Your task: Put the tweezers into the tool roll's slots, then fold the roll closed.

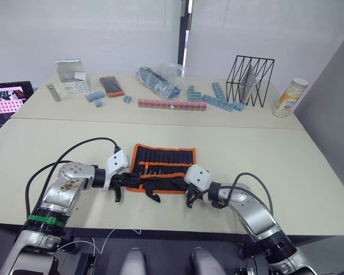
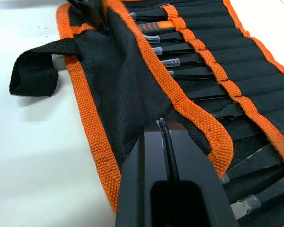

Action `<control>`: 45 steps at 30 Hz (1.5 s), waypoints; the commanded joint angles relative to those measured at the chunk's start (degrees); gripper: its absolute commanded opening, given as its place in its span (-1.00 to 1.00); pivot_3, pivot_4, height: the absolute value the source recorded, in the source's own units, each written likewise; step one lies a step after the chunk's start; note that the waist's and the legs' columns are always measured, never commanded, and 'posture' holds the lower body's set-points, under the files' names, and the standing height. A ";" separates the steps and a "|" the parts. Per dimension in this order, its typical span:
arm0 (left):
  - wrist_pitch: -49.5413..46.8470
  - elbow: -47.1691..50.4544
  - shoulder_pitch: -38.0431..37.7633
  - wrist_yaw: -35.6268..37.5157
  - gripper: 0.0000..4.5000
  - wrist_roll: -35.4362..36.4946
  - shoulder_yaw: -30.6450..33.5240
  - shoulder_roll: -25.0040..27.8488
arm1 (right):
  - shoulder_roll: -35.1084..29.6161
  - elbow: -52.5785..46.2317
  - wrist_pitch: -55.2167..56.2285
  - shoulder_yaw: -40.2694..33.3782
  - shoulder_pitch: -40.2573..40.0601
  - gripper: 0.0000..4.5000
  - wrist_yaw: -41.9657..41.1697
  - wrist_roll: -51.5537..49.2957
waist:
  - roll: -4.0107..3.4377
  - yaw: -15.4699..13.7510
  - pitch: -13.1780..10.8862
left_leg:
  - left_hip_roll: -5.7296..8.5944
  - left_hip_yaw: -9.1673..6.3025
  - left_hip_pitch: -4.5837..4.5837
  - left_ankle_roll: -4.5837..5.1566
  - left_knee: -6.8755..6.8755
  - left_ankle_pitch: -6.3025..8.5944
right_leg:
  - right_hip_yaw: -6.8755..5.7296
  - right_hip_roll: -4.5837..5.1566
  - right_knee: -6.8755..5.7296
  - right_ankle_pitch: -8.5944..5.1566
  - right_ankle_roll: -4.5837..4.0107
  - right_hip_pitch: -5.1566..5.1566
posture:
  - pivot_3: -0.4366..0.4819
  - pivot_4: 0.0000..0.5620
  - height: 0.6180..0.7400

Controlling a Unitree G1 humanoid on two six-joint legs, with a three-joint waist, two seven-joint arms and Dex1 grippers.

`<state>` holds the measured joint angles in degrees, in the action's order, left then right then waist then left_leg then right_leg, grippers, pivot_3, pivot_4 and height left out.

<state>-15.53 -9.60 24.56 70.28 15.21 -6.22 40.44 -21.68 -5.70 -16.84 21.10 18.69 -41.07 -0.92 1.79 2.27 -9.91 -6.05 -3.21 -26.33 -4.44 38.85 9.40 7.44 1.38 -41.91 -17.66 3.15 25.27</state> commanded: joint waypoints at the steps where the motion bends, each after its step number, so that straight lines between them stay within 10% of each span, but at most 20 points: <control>1: -0.97 4.57 0.66 0.81 -0.14 5.34 5.96 1.42 | -0.64 1.88 -1.55 0.76 -0.42 -1.00 0.17 1.81 | 0.01 0.10 0.00 | 0.00 -0.01 0.00 0.00 0.00 0.00 | 0.00 0.00 0.00 0.00 0.00 0.00 | -0.05 -0.47 -0.26; 5: -5.70 8.29 -0.34 2.49 0.42 10.78 8.55 1.84 | -0.58 1.64 -2.36 0.72 -0.14 -1.00 0.01 1.56 | 0.01 0.15 0.00 | 0.00 0.00 0.01 0.00 0.00 0.00 | 0.00 0.01 0.01 0.00 0.00 -0.01 | -0.05 -0.47 -0.26; 9: -5.01 9.46 -2.43 1.11 0.42 9.72 6.52 0.10 | -0.49 1.33 -3.29 0.83 0.42 -1.00 -0.17 1.42 | 0.00 0.17 0.00 | 0.00 0.01 0.02 -0.01 0.00 0.00 | 0.00 0.01 0.03 0.00 0.00 -0.02 | -0.05 -0.47 -0.26; 19: 0.80 -2.25 -0.92 -7.63 -0.98 1.72 2.00 -8.95 | -1.15 -1.42 -6.51 0.15 1.49 -1.00 -0.70 0.73 | 0.02 0.08 0.00 | 0.00 0.00 0.01 0.00 0.00 0.00 | 0.01 0.00 0.10 0.00 0.00 -0.03 | -0.05 -0.47 -0.26; 45: 4.32 -5.82 0.15 -10.51 -0.99 -3.34 0.28 -9.28 | 10.99 -0.38 -6.84 -1.30 -2.61 -1.00 15.99 3.85 | 0.01 -0.04 0.00 | 0.01 -0.02 0.00 -0.01 -0.02 0.01 | 0.01 0.01 0.17 0.00 0.01 -0.05 | -0.05 -0.47 -0.26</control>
<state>-10.92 -14.44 24.67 60.62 13.36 -6.20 29.95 -8.97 -5.81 -22.99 22.64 17.31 -26.20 2.12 1.80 2.23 -9.90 -6.04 -3.22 -26.33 -4.45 38.84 9.41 7.45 1.39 -41.73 -17.65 3.16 25.21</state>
